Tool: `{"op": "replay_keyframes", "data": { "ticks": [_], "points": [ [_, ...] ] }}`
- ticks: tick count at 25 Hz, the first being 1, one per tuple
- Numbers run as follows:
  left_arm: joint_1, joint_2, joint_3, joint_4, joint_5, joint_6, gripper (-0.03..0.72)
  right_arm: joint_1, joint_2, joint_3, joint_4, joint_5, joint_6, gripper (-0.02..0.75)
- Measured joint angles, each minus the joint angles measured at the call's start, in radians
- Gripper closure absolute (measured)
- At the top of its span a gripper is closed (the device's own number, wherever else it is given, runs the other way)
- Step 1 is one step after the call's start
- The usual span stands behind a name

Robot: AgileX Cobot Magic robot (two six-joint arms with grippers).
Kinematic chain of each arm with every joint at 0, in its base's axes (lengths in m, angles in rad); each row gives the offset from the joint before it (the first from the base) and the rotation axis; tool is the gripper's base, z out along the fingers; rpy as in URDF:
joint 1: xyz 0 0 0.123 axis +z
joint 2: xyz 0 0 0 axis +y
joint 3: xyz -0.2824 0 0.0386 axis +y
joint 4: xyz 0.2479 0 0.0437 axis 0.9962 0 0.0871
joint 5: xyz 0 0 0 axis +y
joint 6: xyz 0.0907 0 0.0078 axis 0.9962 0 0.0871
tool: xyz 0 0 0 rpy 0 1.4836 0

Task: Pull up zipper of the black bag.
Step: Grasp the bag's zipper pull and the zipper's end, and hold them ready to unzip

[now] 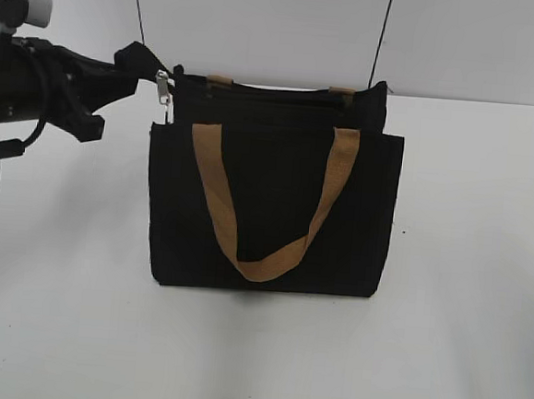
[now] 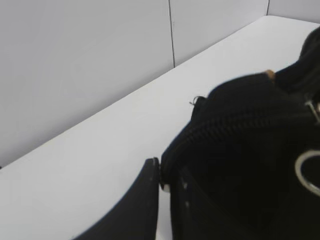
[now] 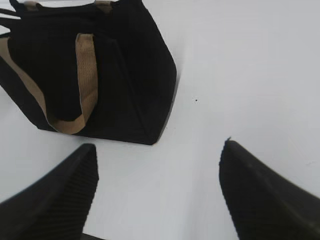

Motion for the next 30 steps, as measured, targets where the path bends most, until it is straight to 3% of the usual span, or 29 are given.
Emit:
{"op": "replay_keyframes", "data": {
  "ticks": [5,9,14,22,26,30],
  "points": [
    [0.000,0.000,-0.036,0.012,0.040,-0.006,0.653,0.000,0.249,-0.118,0.047,-0.022,-0.139,0.192],
    [0.000,0.000,-0.037,0.019,0.059,-0.008,0.653,0.051,0.414,-0.231,0.044,-0.042,-0.154,0.202],
    [0.000,0.000,-0.037,0.033,0.069,-0.037,0.653,0.237,0.578,-0.357,-0.033,-0.062,-0.056,0.202],
    [0.000,-0.009,-0.037,0.042,0.052,-0.072,0.653,0.636,0.902,-0.625,-0.382,-0.069,0.345,0.236],
    [0.000,-0.032,-0.038,0.106,0.048,-0.131,0.653,0.750,1.068,-0.805,-0.401,-0.067,0.432,0.335],
    [0.000,-0.051,-0.040,0.167,0.047,-0.191,0.653,0.813,1.223,-0.979,-0.369,-0.036,0.480,0.362]
  ]
}}
